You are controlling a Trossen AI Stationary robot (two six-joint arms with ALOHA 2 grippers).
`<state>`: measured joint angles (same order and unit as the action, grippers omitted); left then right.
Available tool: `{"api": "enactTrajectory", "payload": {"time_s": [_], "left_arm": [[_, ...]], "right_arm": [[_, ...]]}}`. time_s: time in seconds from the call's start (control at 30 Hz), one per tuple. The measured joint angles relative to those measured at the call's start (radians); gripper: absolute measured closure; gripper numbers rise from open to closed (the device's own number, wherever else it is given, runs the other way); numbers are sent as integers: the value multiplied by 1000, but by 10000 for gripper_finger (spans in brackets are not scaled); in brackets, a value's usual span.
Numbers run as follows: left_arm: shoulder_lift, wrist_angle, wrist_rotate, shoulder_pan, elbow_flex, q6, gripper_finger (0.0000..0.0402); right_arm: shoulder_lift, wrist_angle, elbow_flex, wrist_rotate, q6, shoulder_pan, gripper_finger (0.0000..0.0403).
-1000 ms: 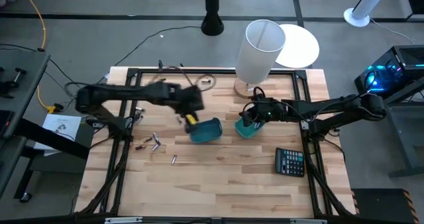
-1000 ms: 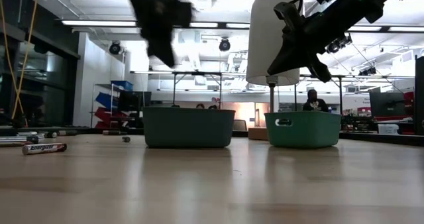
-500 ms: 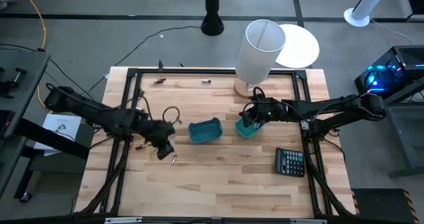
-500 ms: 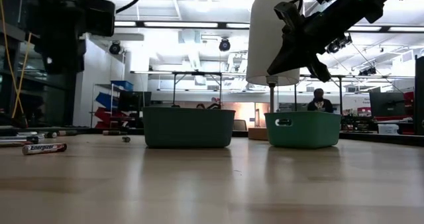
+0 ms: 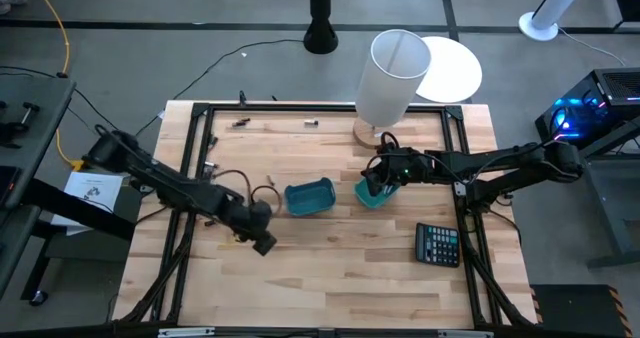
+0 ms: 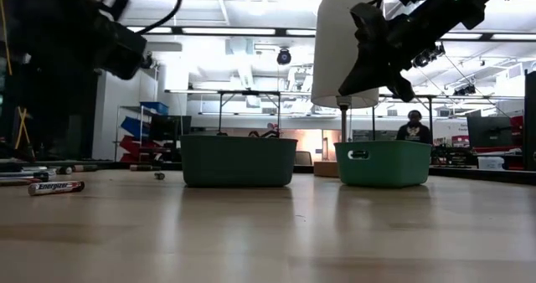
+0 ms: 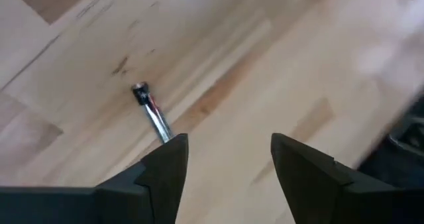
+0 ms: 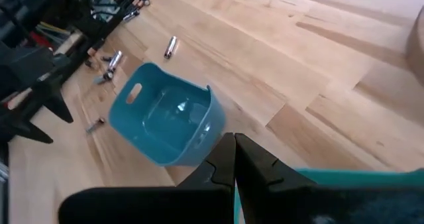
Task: Sort batteries
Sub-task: Put the silver battery into the green bin
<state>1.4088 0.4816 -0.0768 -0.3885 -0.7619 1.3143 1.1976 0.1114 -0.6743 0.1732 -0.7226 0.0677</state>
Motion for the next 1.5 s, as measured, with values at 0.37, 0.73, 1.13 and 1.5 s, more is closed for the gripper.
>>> {"api": "enactTrajectory", "payload": {"time_s": [0.37, 0.73, 1.13, 1.5], "left_arm": [[287, 239, 76, 8, -202, 92, 198], [381, 265, 135, -57, -210, 182, 234], [257, 312, 257, -20, -215, -106, 384], [7, 29, 495, 222, -220, -796, 394]], "right_arm": [[0, 5, 0, -29, 94, 0, 403], [0, 9, 0, -33, 95, 0, 403], [0, -7, 0, -45, 86, 0, 403], [0, -117, 0, -57, -62, -3, 403]]}}
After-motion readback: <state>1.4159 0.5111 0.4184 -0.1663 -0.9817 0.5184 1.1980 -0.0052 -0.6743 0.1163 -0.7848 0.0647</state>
